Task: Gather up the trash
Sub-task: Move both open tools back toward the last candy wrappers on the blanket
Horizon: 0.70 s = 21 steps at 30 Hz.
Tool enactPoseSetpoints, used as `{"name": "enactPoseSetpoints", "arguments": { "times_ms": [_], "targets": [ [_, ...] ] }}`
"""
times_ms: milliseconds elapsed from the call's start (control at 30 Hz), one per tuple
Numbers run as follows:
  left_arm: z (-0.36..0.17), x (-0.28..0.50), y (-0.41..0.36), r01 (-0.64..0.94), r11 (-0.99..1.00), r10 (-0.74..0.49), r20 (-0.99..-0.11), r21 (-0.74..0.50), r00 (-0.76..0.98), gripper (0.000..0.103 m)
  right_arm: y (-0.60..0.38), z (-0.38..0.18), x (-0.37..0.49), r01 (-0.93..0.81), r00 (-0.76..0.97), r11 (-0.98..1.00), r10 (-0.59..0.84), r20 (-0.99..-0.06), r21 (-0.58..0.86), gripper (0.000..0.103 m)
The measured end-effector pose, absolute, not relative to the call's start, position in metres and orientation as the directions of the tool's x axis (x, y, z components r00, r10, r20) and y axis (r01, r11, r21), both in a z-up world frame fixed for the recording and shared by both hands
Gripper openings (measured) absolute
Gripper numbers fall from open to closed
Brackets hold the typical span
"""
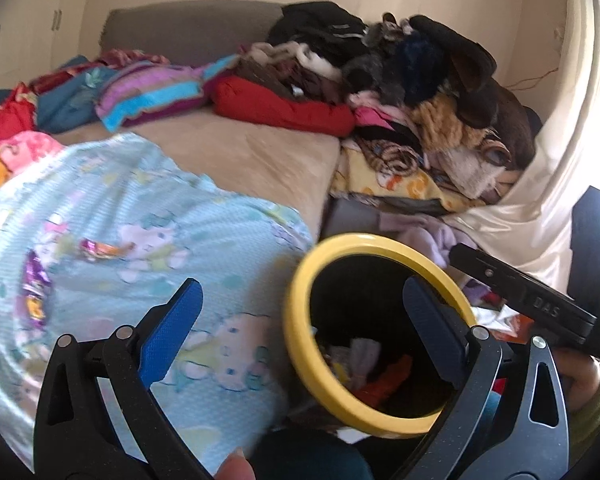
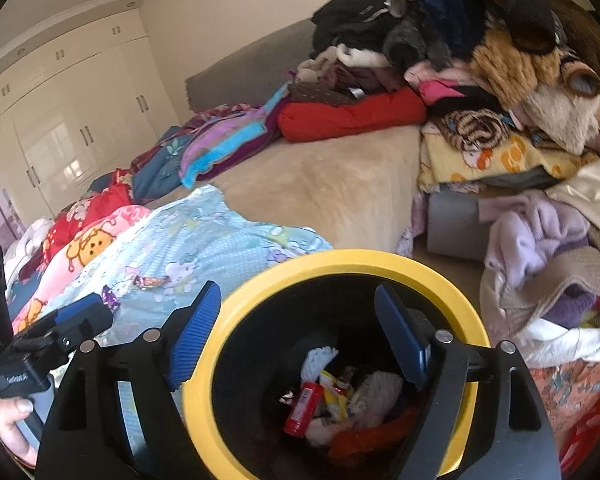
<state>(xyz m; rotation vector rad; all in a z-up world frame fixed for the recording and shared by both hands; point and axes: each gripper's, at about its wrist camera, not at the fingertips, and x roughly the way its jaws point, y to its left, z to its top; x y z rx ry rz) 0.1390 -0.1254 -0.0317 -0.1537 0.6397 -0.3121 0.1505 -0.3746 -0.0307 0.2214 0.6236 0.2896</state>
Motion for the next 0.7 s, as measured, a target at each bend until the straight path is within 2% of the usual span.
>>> {"name": "enactPoseSetpoints", "arguments": {
  "times_ms": [367, 700],
  "targets": [
    [-0.026, 0.137, -0.068, 0.112, 0.969, -0.215, -0.527, -0.221, 0.822, 0.092, -0.311, -0.021, 0.153, -0.323, 0.750, 0.916, 0.401, -0.526, 0.238, 0.078],
    [-0.034, 0.139, 0.007, -0.054, 0.966, -0.093, -0.534, -0.253, 0.840, 0.092, -0.235, -0.030, 0.171, -0.443, 0.680, 0.879, 0.458, -0.572, 0.177, 0.078]
  ]
}}
